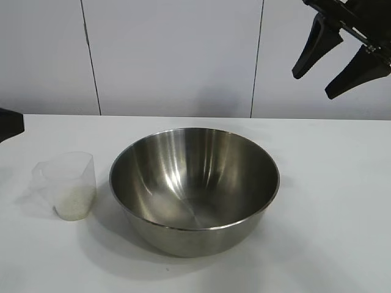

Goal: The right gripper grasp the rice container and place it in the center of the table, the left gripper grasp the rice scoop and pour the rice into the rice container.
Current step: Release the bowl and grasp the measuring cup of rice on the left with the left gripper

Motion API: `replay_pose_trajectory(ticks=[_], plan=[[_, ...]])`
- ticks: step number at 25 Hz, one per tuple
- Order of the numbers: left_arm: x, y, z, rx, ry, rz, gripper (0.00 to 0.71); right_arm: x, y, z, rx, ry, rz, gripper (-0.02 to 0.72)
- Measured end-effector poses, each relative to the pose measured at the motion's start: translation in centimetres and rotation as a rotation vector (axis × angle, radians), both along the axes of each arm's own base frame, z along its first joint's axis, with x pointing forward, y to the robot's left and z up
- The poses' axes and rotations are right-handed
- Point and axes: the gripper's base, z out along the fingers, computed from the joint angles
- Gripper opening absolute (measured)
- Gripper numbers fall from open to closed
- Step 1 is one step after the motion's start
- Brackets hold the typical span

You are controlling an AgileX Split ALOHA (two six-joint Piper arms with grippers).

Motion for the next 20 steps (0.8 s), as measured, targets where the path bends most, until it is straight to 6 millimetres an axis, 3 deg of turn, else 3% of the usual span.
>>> replay_pose_trajectory(ticks=[9, 15, 20], plan=[[-0.6, 0.4, -3.8, 0.058, 0.014, 0.009, 0.587, 0.0, 0.0, 0.0, -0.001, -0.001, 0.002, 0.402], [-1.0, 0.6, -8.0, 0.135, 0.197, 0.000, 0.587, 0.0, 0.0, 0.0, -0.003, -0.002, 0.004, 0.402], [-0.2, 0.3, -8.7, 0.200, 0.197, -0.031, 0.587, 0.0, 0.0, 0.0, -0.003, -0.003, 0.003, 0.402]])
